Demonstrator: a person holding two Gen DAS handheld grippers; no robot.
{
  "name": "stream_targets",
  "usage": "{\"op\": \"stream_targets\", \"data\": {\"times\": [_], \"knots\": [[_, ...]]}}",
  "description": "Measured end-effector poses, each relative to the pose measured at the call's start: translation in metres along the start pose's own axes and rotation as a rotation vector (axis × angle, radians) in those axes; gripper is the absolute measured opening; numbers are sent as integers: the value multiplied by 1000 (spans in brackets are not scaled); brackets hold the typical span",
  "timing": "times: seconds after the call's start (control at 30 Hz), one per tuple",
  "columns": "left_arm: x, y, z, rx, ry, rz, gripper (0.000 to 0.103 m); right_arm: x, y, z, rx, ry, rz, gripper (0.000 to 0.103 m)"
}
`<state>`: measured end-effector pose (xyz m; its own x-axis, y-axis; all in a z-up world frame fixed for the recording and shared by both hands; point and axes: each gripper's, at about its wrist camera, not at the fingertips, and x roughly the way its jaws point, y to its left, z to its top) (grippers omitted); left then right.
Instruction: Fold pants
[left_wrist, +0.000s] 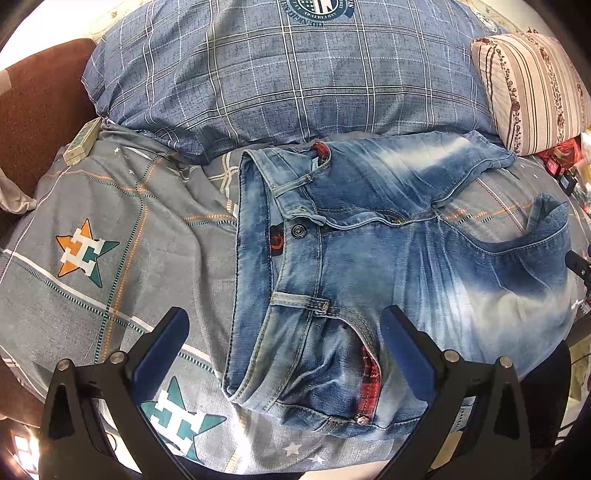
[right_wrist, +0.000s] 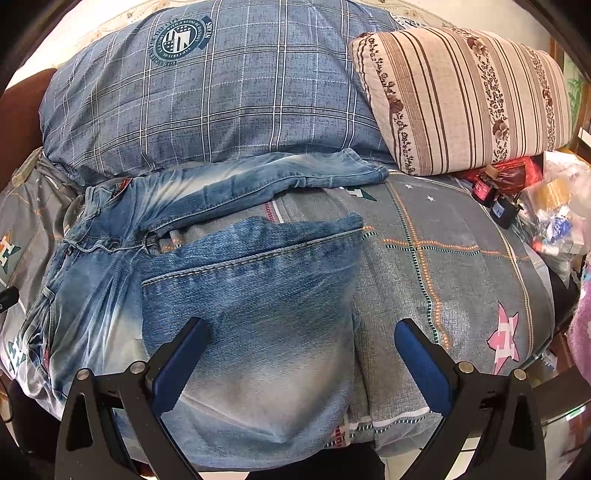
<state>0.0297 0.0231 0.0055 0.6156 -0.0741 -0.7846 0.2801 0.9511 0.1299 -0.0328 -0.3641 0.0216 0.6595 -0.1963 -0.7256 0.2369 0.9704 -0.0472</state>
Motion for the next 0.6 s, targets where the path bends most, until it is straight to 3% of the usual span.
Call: {"op": "stream_targets", "data": {"times": [0.4, 0.6], "knots": [[-3, -9, 5, 15, 6, -17, 103, 3, -19, -5, 42, 31, -3, 101], [-2, 29, 5, -61, 22, 23, 103, 9, -65, 8, 156, 37, 12, 101]]}}
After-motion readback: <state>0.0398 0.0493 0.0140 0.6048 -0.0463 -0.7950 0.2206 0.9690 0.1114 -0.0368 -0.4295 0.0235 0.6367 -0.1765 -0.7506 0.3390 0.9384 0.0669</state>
